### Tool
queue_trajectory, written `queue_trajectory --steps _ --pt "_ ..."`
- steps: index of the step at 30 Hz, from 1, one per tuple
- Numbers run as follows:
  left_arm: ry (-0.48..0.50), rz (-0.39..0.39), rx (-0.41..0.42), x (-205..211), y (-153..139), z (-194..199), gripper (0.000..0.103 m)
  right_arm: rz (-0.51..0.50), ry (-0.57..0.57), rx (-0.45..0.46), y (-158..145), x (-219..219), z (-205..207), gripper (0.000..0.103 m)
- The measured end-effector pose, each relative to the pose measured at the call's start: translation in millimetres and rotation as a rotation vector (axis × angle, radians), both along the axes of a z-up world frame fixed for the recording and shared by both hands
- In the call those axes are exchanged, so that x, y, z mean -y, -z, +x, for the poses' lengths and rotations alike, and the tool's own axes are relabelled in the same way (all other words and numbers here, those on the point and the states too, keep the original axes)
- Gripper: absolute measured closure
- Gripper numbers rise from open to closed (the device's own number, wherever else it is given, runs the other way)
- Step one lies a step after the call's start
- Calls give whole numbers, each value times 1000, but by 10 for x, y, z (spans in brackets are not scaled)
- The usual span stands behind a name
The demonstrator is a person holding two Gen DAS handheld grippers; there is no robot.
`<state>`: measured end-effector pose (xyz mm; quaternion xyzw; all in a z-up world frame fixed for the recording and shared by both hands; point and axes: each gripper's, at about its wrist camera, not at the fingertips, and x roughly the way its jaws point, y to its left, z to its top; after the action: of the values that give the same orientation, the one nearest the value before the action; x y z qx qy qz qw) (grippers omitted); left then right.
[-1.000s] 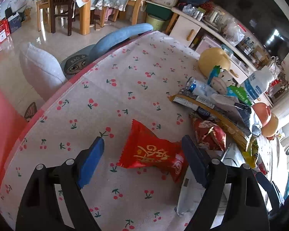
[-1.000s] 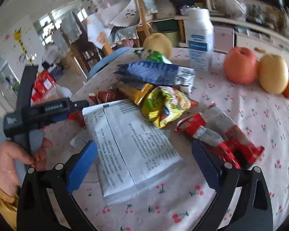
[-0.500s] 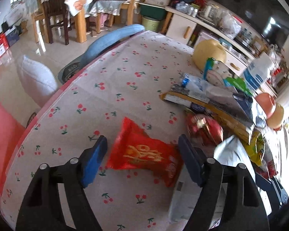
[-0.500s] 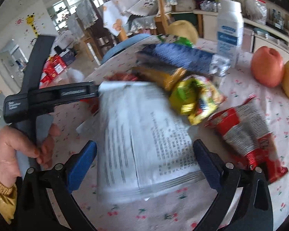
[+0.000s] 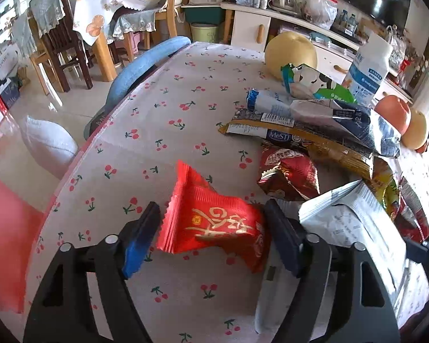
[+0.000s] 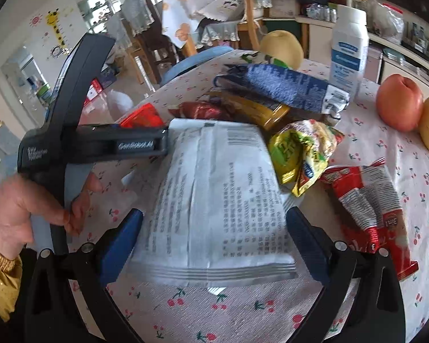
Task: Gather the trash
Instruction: 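Grasp the red candy wrapper with the left tool while the right tool grasps the white paper packet, then carry the red wrapper and white packet toward the pink bucket with both tools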
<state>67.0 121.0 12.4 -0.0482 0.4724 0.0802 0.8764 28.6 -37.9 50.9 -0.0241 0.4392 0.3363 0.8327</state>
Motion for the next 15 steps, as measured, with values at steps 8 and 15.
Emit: queue_trajectory --steps 8,15 --pt "21 3 7 -13 9 -5 31 -20 23 25 37 -31 5 4" --pt "43 -1 30 57 -13 -47 69 -41 39 36 54 -58 1 12"
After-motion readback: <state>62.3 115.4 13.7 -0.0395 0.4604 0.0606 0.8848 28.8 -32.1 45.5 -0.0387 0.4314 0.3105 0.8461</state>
